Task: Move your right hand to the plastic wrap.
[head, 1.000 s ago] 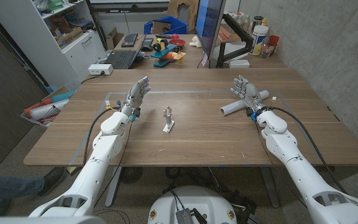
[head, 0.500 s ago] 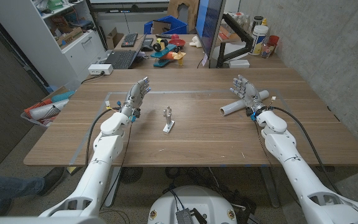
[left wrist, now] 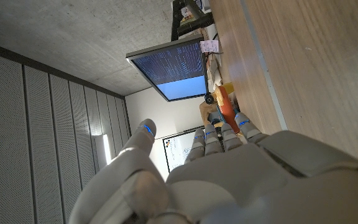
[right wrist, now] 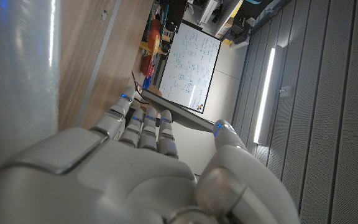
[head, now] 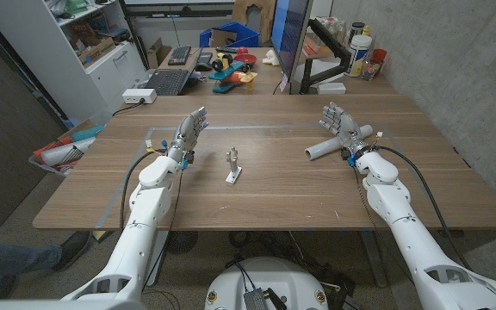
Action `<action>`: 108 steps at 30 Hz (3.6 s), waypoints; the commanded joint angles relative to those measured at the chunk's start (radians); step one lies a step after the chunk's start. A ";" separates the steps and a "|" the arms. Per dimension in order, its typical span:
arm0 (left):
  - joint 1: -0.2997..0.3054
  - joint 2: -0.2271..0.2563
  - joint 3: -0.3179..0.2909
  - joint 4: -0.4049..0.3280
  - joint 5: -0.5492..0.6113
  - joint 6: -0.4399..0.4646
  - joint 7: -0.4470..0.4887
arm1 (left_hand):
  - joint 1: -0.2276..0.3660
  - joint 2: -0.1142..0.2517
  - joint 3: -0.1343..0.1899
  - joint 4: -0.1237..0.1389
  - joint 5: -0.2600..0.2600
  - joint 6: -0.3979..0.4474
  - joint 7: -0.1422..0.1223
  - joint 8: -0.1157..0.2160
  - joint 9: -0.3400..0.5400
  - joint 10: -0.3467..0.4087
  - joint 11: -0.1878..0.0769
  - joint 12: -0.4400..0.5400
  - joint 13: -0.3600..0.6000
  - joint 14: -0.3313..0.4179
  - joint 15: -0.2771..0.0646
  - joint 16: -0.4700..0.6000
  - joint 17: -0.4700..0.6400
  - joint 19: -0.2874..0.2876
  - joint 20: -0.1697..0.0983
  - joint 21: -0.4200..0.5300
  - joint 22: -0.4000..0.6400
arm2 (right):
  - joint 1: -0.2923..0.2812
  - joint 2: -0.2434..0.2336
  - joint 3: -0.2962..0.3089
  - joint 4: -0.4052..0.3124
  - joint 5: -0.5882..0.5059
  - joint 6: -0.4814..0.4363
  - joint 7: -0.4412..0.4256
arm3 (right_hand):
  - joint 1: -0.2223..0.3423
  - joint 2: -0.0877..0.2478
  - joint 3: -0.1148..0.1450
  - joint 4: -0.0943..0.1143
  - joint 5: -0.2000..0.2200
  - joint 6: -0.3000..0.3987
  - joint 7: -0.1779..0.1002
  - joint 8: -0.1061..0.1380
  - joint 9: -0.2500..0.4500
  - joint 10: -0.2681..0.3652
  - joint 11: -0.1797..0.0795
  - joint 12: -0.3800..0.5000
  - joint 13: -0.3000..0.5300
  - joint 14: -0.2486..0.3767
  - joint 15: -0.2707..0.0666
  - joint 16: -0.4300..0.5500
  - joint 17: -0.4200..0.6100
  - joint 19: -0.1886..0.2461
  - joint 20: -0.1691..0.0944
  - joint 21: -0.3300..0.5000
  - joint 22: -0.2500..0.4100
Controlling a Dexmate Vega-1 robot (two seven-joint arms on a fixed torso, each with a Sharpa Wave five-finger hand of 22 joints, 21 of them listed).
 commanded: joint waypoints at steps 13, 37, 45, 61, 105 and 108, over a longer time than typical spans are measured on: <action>0.015 -0.008 -0.016 -0.039 0.022 0.020 -0.009 | 0.000 0.010 0.004 -0.007 0.007 0.008 0.000 0.005 0.005 0.004 0.000 0.010 -0.006 0.000 0.006 0.007 0.003 0.003 0.005 -0.010 0.001 | 0.005 0.004 0.018 0.012 -0.034 0.042 0.011 | 0.000 0.005 -0.007 -0.003 0.008 0.001 -0.015 0.002 0.000 0.015 -0.004 -0.008 -0.003 0.012 -0.005 0.007 -0.004 0.010 -0.002 -0.008 0.005; 0.015 -0.003 -0.016 -0.081 0.030 0.052 -0.012 | -0.003 0.013 0.004 -0.011 0.007 0.013 -0.002 0.005 0.006 0.002 0.000 0.010 -0.015 -0.003 0.005 0.006 0.003 0.002 0.007 -0.023 0.002 | 0.007 -0.013 0.007 -0.003 -0.112 0.061 -0.037 | -0.002 0.003 -0.009 -0.008 0.012 0.004 -0.038 0.003 -0.004 0.029 -0.014 -0.013 -0.007 0.022 -0.014 0.006 -0.017 0.014 -0.004 -0.019 0.005; 0.011 -0.001 -0.017 -0.087 0.032 0.061 -0.009 | -0.005 0.014 0.003 -0.013 0.007 0.015 -0.003 0.005 0.006 0.003 0.002 0.010 -0.019 -0.003 0.005 0.006 0.003 0.003 0.007 -0.028 0.002 | 0.009 -0.022 0.002 -0.003 -0.137 0.068 -0.049 | -0.003 0.004 -0.010 -0.009 0.013 0.006 -0.042 0.003 -0.005 0.030 -0.015 -0.015 -0.008 0.024 -0.014 0.006 -0.021 0.016 -0.004 -0.021 0.005; 0.003 0.004 -0.023 -0.070 0.025 0.055 -0.022 | -0.007 0.015 0.003 -0.015 0.008 0.017 -0.004 0.005 0.006 0.003 0.001 0.011 -0.024 -0.002 0.004 0.006 0.003 0.003 0.009 -0.036 0.002 | -0.011 -0.055 -0.020 -0.068 -0.240 0.044 -0.111 | -0.004 0.004 -0.010 -0.011 0.015 0.007 -0.053 0.003 -0.006 0.035 -0.022 -0.019 -0.010 0.028 -0.019 0.005 -0.029 0.019 -0.005 -0.027 0.005; -0.004 -0.004 -0.001 -0.084 0.056 0.079 -0.006 | -0.014 0.019 0.000 -0.021 0.008 0.026 -0.010 0.004 0.006 -0.002 0.003 0.011 -0.038 -0.009 0.009 0.003 0.002 -0.016 0.017 -0.067 0.003 | -0.026 -0.113 -0.040 -0.110 -0.369 0.019 -0.162 | -0.007 0.009 -0.011 -0.020 0.023 0.039 -0.120 0.011 -0.009 0.054 -0.058 -0.032 -0.014 0.045 -0.032 0.006 -0.055 0.025 -0.004 -0.047 0.005; -0.004 -0.004 0.000 -0.080 0.056 0.076 -0.008 | -0.015 0.019 0.000 -0.021 0.008 0.024 -0.011 0.003 0.006 -0.003 0.006 0.010 -0.039 -0.011 0.011 0.002 0.002 -0.016 0.013 -0.069 0.003 | -0.028 -0.118 -0.042 -0.111 -0.379 0.027 -0.165 | -0.007 0.009 -0.011 -0.021 0.024 0.040 -0.120 0.011 -0.009 0.054 -0.058 -0.033 -0.014 0.044 -0.034 0.005 -0.056 0.025 -0.005 -0.048 0.005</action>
